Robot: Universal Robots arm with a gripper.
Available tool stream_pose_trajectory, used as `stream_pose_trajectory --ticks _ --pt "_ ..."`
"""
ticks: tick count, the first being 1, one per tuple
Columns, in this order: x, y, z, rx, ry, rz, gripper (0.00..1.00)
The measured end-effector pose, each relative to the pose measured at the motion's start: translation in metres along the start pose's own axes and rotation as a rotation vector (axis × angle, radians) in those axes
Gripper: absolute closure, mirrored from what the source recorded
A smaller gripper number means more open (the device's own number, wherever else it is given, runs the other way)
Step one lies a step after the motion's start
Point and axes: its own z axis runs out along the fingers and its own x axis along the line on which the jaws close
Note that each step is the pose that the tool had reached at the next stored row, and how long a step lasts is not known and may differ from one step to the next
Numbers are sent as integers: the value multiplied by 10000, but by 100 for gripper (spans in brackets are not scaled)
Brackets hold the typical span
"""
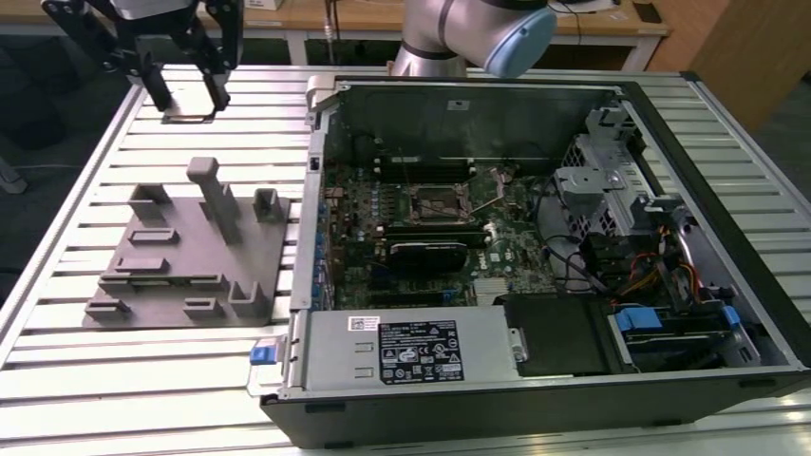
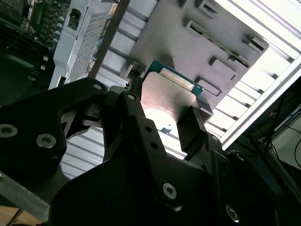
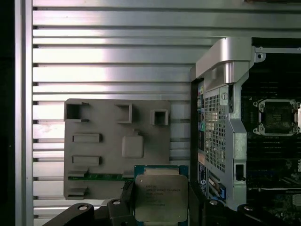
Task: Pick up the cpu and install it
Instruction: 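Pick up the cpu and move it towards the insertion slot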
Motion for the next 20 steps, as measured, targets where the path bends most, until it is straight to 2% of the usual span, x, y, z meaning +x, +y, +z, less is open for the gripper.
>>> stream_pose_trajectory --ticks 10,20 --pt "-259 6 9 0 0 0 46" --pt "-600 13 20 0 0 0 46"
